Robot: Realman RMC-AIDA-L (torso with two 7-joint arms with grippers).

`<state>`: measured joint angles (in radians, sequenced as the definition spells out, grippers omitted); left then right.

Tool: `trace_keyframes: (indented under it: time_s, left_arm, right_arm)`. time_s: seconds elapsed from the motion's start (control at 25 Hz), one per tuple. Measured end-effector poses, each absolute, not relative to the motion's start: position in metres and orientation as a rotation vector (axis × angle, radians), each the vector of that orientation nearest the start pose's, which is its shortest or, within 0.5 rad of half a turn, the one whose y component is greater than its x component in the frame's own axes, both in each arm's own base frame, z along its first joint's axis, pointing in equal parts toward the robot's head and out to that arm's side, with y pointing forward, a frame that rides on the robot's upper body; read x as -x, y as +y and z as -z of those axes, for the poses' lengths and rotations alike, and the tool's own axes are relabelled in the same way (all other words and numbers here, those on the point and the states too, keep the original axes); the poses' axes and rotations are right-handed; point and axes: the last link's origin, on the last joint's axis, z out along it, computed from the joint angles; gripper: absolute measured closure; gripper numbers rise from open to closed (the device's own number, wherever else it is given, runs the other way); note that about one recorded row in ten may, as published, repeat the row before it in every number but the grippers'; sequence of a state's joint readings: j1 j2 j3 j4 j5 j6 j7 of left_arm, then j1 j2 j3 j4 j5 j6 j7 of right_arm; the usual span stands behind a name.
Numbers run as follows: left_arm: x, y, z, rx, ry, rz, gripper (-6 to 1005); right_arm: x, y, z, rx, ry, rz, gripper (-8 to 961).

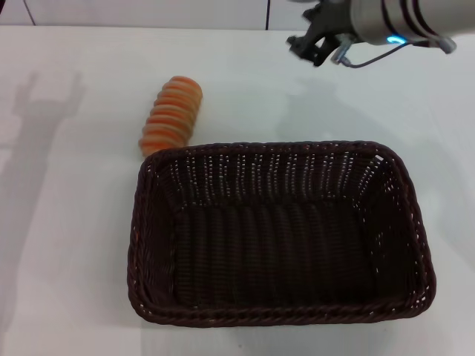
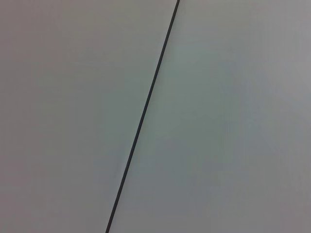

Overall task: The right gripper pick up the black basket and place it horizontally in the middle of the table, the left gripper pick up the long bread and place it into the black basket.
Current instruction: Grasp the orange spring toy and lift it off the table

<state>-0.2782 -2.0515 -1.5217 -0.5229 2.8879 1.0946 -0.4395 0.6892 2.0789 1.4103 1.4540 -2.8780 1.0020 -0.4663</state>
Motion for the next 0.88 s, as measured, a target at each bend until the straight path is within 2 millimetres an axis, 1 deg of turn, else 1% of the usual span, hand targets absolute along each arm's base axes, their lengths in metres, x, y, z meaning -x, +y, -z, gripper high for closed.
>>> trace_keyframes:
  time_s: [0.04,0.16,0.2,0.24,0.36,0.4,0.44,0.52,0.56,0.6,0.64,0.76,0.8,0.84,0.88]
  left_arm:
    - [0.311,0.345,-0.058,1.36,-0.593,1.047,158]
    - [0.311,0.345,-0.06,1.359,-0.599,1.058,159]
    - [0.311,0.346,-0.062,1.36,-0.595,1.059,159]
    - [0.311,0.346,-0.062,1.36,-0.595,1.059,159]
    - [0.31,0.346,-0.065,1.36,-0.59,1.069,159]
    - [0.31,0.346,-0.066,1.355,-0.592,1.081,160]
    - [0.31,0.346,-0.066,1.355,-0.592,1.081,160]
    - [0.308,0.345,-0.068,1.35,-0.597,1.105,160]
    - [0.307,0.345,-0.068,1.35,-0.597,1.108,160]
    - [0.306,0.345,-0.068,1.351,-0.599,1.119,160]
    - [0.306,0.345,-0.068,1.351,-0.599,1.119,160]
    - [0.304,0.345,-0.068,1.355,-0.608,1.14,161]
    - [0.303,0.345,-0.068,1.357,-0.61,1.147,161]
    - [0.301,0.346,-0.068,1.361,-0.612,1.159,161]
    - [0.3,0.346,-0.068,1.363,-0.612,1.169,161]
  right_arm:
    - [-0.078,0.406,0.022,2.321,0.136,0.255,562]
    - [-0.089,0.4,0.016,2.248,0.132,0.144,563]
    - [-0.097,0.396,0.008,2.198,0.138,0.055,563]
    - [-0.097,0.396,0.008,2.198,0.138,0.055,563]
    - [-0.118,0.389,-0.005,2.1,0.154,-0.069,564]
    - [-0.133,0.384,-0.014,2.018,0.151,-0.149,564]
    - [-0.133,0.384,-0.014,2.018,0.151,-0.149,564]
    - [-0.15,0.379,-0.023,1.935,0.151,-0.214,565]
    - [-0.162,0.375,-0.027,1.88,0.156,-0.253,565]
    - [-0.179,0.369,-0.033,1.797,0.163,-0.318,565]
    - [-0.179,0.369,-0.033,1.797,0.163,-0.318,565]
    - [-0.208,0.357,-0.038,1.674,0.196,-0.419,566]
    - [-0.231,0.349,-0.04,1.574,0.239,-0.487,566]
    - [-0.231,0.349,-0.04,1.574,0.239,-0.487,567]
    - [-0.244,0.345,-0.04,1.529,0.265,-0.506,567]
